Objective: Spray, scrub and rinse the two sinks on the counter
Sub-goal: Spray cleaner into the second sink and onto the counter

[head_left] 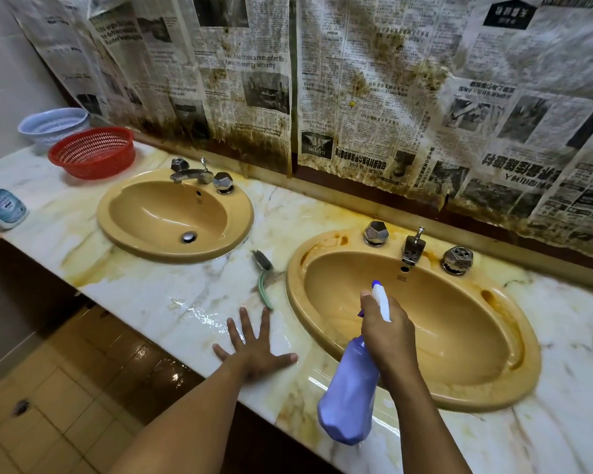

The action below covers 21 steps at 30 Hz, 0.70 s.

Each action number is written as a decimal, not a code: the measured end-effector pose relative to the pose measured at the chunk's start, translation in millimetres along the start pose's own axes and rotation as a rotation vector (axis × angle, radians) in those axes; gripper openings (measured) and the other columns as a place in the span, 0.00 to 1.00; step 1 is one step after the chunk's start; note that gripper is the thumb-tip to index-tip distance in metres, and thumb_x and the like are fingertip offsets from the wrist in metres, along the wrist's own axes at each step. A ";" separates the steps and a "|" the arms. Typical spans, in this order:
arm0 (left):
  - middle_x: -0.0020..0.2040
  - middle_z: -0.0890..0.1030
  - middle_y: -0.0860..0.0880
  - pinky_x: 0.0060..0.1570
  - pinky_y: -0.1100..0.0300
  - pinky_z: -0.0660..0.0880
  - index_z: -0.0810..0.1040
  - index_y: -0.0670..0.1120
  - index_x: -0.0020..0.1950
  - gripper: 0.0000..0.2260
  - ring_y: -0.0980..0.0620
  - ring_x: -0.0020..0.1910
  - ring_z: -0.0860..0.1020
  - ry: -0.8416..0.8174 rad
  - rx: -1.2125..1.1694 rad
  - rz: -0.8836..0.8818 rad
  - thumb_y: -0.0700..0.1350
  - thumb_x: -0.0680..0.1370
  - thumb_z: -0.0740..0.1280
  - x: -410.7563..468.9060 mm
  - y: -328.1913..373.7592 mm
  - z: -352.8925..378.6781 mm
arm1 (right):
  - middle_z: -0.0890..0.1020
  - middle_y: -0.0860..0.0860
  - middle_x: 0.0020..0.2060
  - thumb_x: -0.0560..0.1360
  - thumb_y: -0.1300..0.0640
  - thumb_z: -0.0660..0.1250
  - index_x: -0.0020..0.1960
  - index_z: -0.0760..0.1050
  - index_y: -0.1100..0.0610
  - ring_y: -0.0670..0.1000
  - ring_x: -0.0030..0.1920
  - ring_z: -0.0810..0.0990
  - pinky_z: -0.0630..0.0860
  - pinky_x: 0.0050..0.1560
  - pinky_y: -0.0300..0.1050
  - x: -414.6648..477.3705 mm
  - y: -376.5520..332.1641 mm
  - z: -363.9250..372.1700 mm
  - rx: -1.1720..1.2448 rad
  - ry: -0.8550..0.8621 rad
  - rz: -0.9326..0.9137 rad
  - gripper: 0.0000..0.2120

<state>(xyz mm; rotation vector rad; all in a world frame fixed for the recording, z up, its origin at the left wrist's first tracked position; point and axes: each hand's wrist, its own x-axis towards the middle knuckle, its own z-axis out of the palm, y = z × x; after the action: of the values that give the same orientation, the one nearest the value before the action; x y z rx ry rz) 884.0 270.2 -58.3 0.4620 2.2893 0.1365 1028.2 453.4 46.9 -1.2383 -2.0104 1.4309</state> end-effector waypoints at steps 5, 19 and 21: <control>0.73 0.16 0.48 0.69 0.22 0.39 0.24 0.63 0.77 0.55 0.37 0.75 0.22 0.004 -0.004 0.001 0.78 0.70 0.63 -1.3 0.1 -0.2 | 0.83 0.52 0.38 0.75 0.40 0.56 0.43 0.79 0.56 0.55 0.42 0.80 0.74 0.41 0.47 -2.8 -1.1 3.5 -0.002 0.052 0.008 0.22; 0.73 0.16 0.48 0.69 0.22 0.39 0.24 0.63 0.77 0.56 0.37 0.75 0.22 0.001 -0.003 -0.001 0.78 0.70 0.63 -0.8 0.2 -0.5 | 0.82 0.51 0.33 0.77 0.48 0.58 0.40 0.75 0.59 0.57 0.41 0.80 0.77 0.50 0.55 -4.5 -4.4 9.5 0.034 -0.058 0.019 0.16; 0.73 0.15 0.48 0.70 0.22 0.38 0.24 0.63 0.77 0.55 0.37 0.75 0.22 0.001 -0.003 -0.002 0.78 0.70 0.63 -1.2 0.4 -0.9 | 0.81 0.52 0.29 0.78 0.52 0.59 0.39 0.74 0.60 0.59 0.39 0.82 0.78 0.49 0.55 -5.0 -2.7 10.5 0.043 -0.067 0.056 0.14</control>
<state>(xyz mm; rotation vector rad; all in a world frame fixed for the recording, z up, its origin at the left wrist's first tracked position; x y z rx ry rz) 884.2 270.2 -56.8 0.4587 2.2905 0.1390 1022.1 443.2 45.9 -1.2533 -1.9923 1.5530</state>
